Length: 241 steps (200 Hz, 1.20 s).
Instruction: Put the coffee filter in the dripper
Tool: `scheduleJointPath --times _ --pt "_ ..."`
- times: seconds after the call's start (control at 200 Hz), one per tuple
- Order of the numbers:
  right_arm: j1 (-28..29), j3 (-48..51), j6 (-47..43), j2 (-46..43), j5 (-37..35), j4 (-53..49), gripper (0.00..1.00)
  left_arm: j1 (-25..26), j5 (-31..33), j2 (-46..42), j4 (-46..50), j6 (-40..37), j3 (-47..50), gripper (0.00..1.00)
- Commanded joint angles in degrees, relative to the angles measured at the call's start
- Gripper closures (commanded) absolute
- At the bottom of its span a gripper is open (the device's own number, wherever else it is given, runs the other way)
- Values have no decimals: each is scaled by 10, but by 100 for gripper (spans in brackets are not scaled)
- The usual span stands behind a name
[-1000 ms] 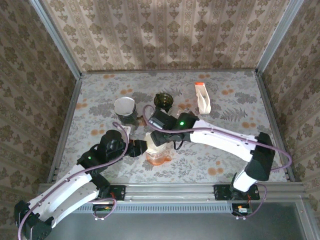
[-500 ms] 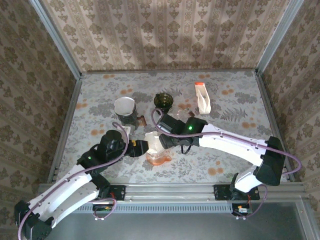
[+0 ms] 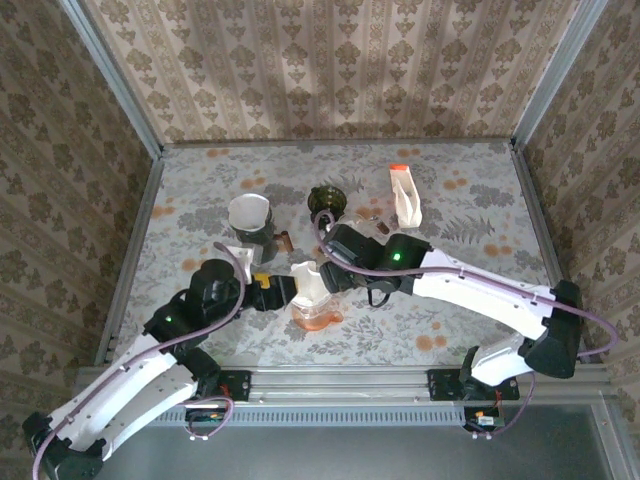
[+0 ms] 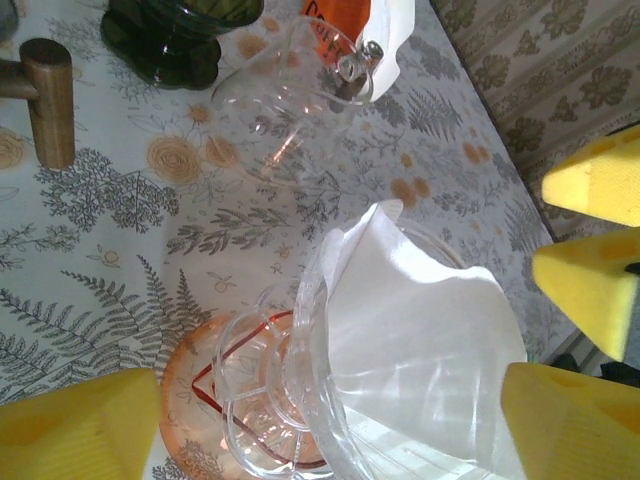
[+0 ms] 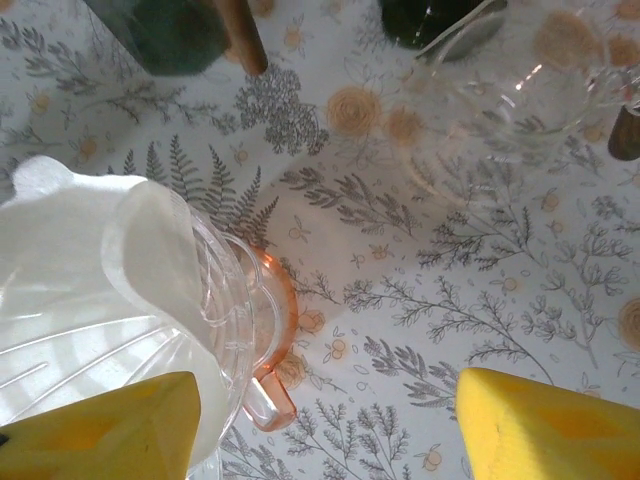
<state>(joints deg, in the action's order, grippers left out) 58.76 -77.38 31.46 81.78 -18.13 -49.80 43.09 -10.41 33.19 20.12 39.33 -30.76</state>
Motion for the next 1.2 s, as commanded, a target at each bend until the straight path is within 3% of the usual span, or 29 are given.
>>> scheduleJointPath --times 0.0,0.145,0.28,0.45,0.63,0.835,1.015,1.2 --pt "-8 3 -3 -41 -31 4 29 0 25 -16 14 -4 -27 4" --pt "-39 21 0 -76 -28 14 30 -1 68 -43 36 5 -23 3" --pt "-67 52 5 -121 -22 31 30 -16 94 -84 87 37 8 26" --pt "-98 85 5 -164 -10 43 30 -53 50 -117 119 88 81 32" --pt "-121 101 -2 -193 -1 47 29 -56 -10 -76 39 138 164 35" --pt "-151 119 -12 -207 30 57 29 -49 -16 -9 1 134 164 34" --pt "-181 151 -8 -206 61 83 29 -38 -13 49 -12 131 163 43" --pt "-207 162 -15 -210 81 92 29 -13 -9 110 -41 129 162 45"
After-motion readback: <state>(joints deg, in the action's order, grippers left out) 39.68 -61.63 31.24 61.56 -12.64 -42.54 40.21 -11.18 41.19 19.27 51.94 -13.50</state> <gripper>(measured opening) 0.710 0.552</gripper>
